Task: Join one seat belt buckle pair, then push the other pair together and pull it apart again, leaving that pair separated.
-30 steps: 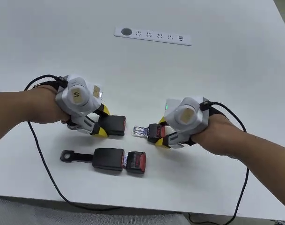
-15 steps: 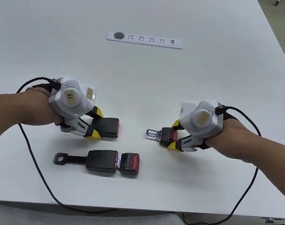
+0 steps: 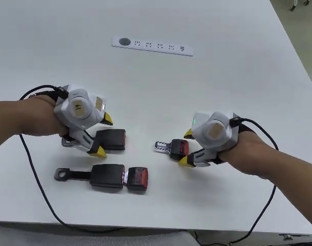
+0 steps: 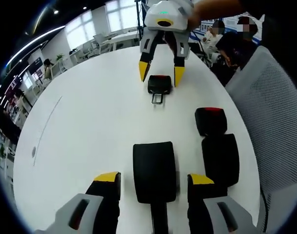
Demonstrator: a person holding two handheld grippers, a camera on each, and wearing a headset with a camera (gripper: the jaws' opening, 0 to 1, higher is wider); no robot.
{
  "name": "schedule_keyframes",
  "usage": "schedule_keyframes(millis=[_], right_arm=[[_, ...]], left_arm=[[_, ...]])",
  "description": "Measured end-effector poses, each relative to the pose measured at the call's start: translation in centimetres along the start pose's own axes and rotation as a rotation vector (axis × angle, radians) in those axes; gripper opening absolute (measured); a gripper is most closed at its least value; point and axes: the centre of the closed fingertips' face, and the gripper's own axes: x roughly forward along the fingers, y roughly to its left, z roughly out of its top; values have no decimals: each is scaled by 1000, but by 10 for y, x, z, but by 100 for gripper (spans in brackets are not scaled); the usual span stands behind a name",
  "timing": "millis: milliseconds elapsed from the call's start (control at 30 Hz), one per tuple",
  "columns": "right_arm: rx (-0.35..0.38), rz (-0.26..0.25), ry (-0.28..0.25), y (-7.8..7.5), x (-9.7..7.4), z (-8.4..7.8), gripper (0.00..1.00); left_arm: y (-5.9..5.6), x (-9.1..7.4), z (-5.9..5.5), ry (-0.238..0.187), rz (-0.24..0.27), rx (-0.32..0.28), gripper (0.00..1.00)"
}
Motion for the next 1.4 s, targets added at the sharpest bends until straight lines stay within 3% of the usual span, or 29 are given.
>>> schedule_keyframes(millis=[133,333,400,600,733,800,933,1100,1233,1300,1400], right_arm=[[46,-27,-25,1,-9,0,45],[110,-54,-79,17,-21,5,50],[126,-65,-93,20,-22,4,53],[215,-87,-158,36,-32,2,62],[232,-106,-180,39,-36,2,71],[237,-108,-189,41,-39,4,74],[235,-110,-216,46,-43,9,78],[291,-130,-245,49,-47,9,86],[333,-172,-288,49,-51,8,100],[381,-175,-299,49,-47,0,99],[377,-190,-305,56,-53,3,99]], left_arm=[[5,-18,8,-64,63,-67,58],[-8,-45,9,-137,141,-143,60],[-16,-58,6,-140,169,-193,64],[-40,-70,-24,-113,202,-221,71],[-51,-75,-44,-112,247,-290,84],[-56,-77,-52,-105,251,-314,84],[-62,-85,-54,-122,283,-365,86],[-71,-90,-57,-193,299,-494,94],[-76,-94,-71,-197,307,-523,97],[-76,-95,-76,-205,315,-549,100],[-74,-100,-75,-234,339,-570,100]])
